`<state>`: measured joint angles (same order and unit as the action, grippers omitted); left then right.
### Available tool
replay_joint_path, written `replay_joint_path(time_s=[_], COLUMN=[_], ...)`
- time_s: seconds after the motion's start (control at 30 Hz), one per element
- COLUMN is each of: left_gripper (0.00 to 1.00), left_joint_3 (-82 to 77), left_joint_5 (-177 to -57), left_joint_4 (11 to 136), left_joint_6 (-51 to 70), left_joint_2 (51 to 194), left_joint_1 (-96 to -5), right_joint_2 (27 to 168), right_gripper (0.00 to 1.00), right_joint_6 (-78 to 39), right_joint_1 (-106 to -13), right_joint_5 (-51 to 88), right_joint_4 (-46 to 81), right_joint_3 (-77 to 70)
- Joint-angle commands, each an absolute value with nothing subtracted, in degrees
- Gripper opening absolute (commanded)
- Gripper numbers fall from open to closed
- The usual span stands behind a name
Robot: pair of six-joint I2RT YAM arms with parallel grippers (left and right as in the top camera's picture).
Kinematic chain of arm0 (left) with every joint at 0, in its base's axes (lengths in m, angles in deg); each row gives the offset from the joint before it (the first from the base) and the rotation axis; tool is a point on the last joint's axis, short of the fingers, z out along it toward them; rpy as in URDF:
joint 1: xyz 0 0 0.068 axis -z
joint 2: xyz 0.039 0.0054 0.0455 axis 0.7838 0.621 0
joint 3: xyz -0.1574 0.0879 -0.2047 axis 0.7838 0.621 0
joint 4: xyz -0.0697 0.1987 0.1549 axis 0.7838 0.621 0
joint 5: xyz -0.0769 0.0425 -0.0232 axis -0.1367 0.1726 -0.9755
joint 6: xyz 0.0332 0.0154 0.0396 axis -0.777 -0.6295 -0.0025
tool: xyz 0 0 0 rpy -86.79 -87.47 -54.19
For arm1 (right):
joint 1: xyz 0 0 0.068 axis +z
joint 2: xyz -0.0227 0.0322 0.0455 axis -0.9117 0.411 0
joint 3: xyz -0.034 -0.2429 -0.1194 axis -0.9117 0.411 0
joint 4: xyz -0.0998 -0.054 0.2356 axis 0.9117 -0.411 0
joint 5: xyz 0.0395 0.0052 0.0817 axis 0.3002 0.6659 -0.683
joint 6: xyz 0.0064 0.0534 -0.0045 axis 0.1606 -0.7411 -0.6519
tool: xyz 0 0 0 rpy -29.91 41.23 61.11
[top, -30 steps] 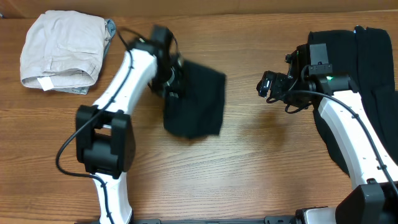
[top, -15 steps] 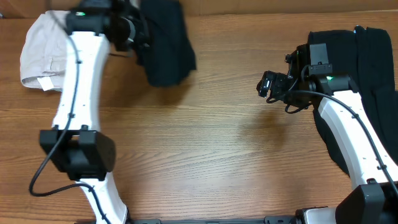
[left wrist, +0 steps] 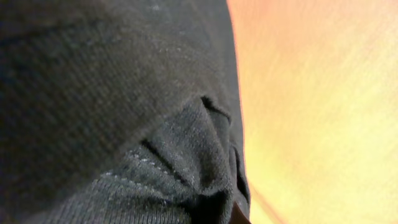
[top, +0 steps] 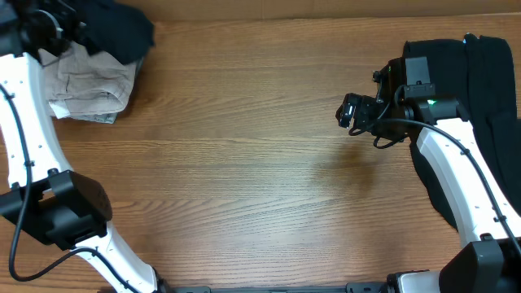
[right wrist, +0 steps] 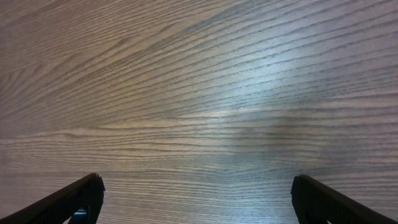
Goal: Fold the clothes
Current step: 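Carry the folded shirt with the left gripper onto the beige garment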
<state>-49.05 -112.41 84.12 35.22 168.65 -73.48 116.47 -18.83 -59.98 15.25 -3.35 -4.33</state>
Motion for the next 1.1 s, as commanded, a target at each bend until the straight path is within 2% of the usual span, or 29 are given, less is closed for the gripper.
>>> replay_joint_path(time_s=[0.0, 0.3, 0.7, 1.07], left_gripper=[0.04, 0.04, 0.04, 0.04], left_joint_3=[-48.77, -48.18, -47.3, -46.73], left_joint_5=[-112.3, -106.55, -95.18, -97.96], left_joint_4=[77.81, 67.12, 69.15, 69.96], left_joint_6=[41.73, 44.35, 45.55, 46.21], left_joint_2=[169.35, 175.3, 177.31, 183.28], left_joint_1=[-74.16, -74.29, -74.57, -74.57], right_joint_2=[116.54, 116.54, 116.54, 116.54], right_gripper=[1.0, 1.0, 1.0, 1.0], right_joint_6=[-16.86, -15.79, -15.82, -15.84], right_joint_1=[-59.91, -59.93, -59.93, -59.91], right_joint_5=[15.89, 15.91, 16.52, 16.28], right_joint_4=[-3.39, -3.94, -4.36, -5.56], right_joint_3=[-3.89, -3.89, -3.89, -3.89])
